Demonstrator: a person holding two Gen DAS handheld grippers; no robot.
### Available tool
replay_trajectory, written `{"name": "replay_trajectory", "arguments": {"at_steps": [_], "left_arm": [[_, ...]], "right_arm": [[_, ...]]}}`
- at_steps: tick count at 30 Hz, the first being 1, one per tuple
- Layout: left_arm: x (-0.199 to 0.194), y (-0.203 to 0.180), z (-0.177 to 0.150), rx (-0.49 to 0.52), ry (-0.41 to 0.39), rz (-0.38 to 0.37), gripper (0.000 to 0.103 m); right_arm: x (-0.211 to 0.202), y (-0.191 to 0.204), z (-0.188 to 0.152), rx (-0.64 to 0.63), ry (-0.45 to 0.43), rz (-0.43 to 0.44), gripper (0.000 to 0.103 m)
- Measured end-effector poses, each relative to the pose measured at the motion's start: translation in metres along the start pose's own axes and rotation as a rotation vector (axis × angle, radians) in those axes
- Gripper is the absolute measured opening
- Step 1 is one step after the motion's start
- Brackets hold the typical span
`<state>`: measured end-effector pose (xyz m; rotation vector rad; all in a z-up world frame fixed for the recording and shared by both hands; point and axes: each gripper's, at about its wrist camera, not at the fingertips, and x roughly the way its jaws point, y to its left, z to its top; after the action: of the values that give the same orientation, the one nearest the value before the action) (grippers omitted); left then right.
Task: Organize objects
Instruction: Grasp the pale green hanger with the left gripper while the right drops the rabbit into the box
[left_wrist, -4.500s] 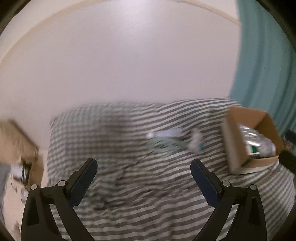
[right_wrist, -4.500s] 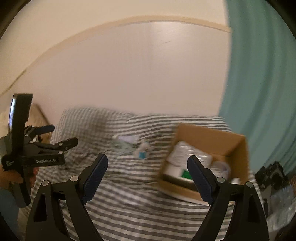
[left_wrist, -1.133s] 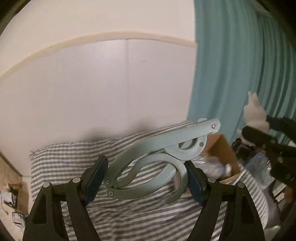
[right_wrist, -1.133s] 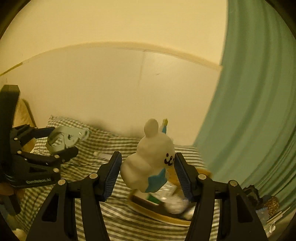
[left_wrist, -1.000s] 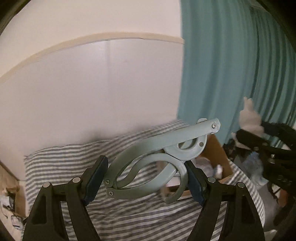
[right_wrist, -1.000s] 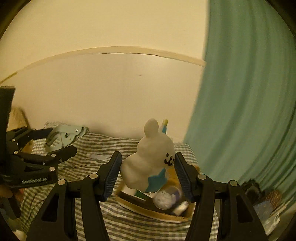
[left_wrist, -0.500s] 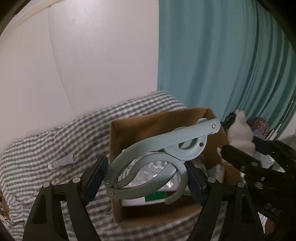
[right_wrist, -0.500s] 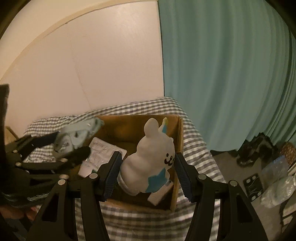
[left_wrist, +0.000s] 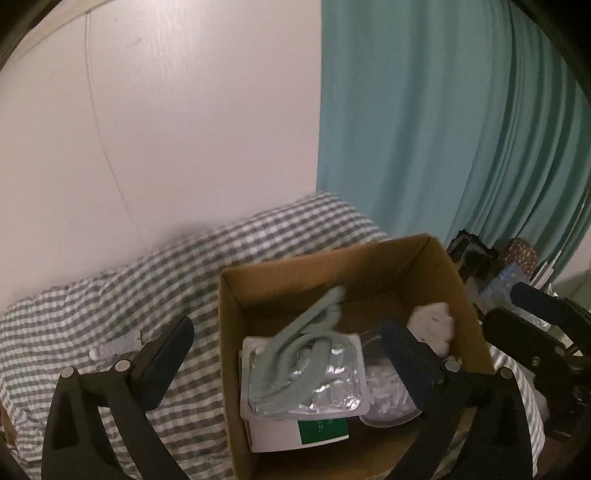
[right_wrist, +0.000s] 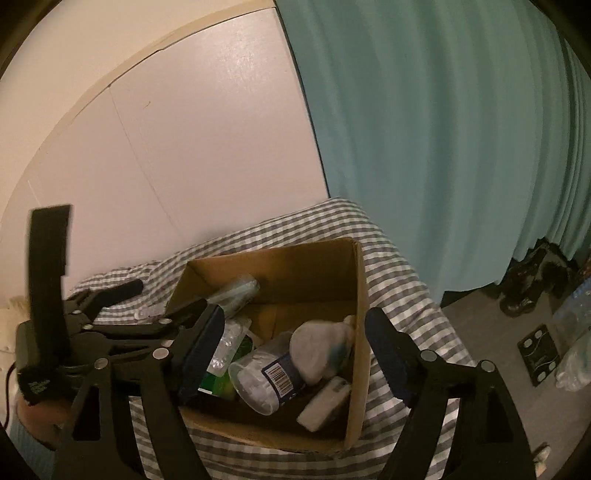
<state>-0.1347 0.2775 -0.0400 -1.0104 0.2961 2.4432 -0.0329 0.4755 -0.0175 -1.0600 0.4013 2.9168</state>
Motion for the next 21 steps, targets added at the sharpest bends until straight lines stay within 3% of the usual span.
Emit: {"name": "replay_trajectory", "arguments": {"at_steps": [9,13,21], "left_arm": [[-0.082,0.031,-0.013,-0.032,-0.070,0.048,0.103],[-0.126,0.054,-0.032,-0.040,-0.101,0.065,0.103],[-0.212,0.115,-0.062,-0.082,-0.161,0.182,0.103]], "right_arm": [[-0.020,0.028,0.001,-0.071,-0.052,-0.003,0.079],[-0.039,0.060,-0.004,-0.137,-0.057,0.008,0.080],[-0.102,0.137,-0.021,-0.302,-0.161,0.016,0.087]]}}
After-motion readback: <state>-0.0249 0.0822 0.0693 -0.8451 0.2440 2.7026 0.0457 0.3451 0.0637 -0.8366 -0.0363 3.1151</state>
